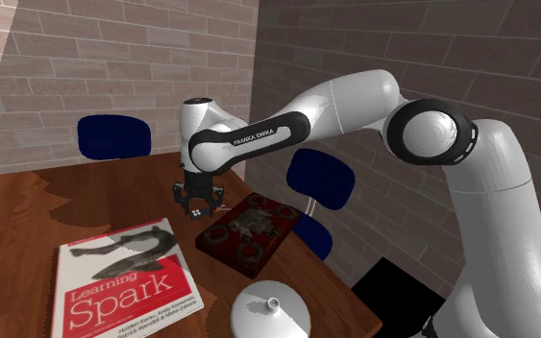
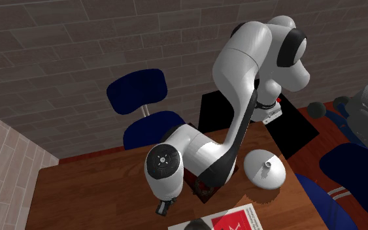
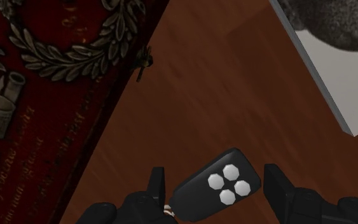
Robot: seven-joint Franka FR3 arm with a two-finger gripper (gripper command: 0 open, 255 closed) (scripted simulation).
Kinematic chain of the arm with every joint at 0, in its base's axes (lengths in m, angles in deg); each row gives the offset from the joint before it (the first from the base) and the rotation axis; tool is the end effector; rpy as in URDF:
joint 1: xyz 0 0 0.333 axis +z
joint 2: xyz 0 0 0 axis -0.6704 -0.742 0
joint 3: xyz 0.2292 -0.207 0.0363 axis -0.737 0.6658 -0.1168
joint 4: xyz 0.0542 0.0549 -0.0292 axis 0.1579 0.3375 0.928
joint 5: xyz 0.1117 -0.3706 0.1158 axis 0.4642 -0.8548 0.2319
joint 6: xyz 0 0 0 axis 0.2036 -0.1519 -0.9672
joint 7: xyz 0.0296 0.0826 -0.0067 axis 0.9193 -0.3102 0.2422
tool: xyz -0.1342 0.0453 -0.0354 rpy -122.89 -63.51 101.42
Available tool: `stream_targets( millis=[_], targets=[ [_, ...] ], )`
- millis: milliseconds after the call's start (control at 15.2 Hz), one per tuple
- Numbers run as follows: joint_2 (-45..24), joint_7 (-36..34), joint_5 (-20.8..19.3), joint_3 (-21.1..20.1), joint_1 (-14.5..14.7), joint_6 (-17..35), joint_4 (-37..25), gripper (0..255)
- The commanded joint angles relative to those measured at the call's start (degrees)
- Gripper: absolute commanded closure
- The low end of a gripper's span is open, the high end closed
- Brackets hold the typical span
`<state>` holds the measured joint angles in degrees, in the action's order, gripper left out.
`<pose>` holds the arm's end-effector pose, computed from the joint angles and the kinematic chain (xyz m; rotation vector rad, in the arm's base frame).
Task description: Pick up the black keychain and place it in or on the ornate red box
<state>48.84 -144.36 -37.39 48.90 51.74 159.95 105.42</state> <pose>0.6461 0.3087 0.2907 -2.9528 1.0617 -0.0378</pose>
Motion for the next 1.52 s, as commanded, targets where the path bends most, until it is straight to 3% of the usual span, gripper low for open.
stream_targets(
  millis=[0,528,1452],
  targets=[
    [0.0,0.0,0.0,0.0,0.0,0.0,0.0,255],
    [0.0,0.0,0.0,0.0,0.0,0.0,0.0,255],
    [3.2,1.1,1.5,-0.9,0.0,-8.9,-5.9,255]
  ],
)
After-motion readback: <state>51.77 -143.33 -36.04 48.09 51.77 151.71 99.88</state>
